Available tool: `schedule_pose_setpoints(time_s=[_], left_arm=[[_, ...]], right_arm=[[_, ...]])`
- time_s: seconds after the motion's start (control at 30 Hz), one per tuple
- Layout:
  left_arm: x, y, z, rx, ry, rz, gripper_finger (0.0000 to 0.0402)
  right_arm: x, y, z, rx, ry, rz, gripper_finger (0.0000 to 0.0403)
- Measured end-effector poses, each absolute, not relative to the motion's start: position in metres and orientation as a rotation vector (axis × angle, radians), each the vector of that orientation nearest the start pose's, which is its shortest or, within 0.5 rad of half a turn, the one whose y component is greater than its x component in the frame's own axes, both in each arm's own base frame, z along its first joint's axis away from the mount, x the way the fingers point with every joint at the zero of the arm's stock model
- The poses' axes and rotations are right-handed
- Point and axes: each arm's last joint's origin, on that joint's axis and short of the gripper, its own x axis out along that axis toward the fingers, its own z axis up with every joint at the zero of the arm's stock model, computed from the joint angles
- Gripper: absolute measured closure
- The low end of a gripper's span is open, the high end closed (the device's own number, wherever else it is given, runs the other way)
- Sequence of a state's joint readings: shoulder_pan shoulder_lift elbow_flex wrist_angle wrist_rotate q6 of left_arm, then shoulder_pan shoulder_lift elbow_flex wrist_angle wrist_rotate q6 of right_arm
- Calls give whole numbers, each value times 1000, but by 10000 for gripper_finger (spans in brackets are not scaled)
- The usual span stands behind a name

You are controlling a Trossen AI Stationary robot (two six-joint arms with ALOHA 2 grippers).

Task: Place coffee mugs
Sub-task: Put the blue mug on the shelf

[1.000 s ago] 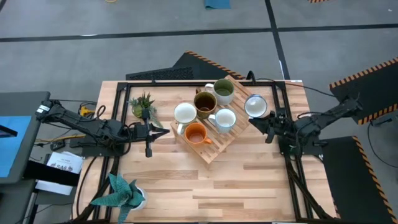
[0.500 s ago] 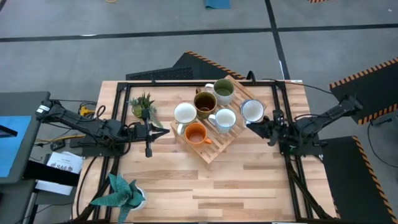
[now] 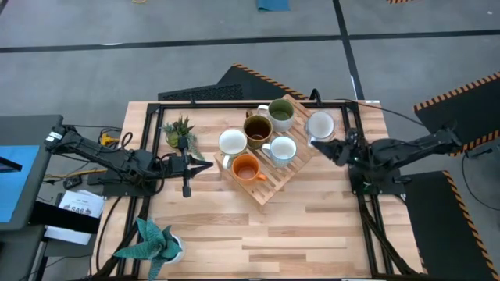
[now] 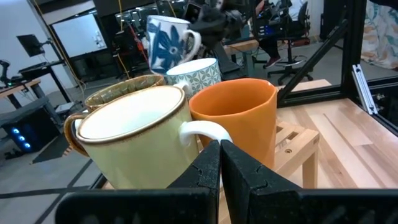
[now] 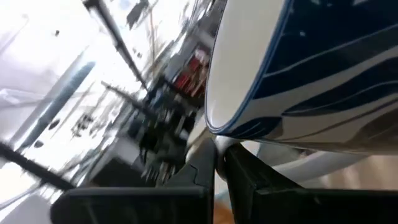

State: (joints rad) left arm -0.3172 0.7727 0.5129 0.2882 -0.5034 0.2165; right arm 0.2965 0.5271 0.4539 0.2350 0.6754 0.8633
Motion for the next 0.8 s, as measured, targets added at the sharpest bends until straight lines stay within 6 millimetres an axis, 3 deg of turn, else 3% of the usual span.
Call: schedule_pose_setpoints(time_s=[0.27,0.8], left_arm=[[172,-42,285,201,-8,170,401],[172,-42,286,194,-10,162,401]], right_arm=[[138,23,282,1064,-210,-258,320],[146,25,273,1036,-117,-282,338]])
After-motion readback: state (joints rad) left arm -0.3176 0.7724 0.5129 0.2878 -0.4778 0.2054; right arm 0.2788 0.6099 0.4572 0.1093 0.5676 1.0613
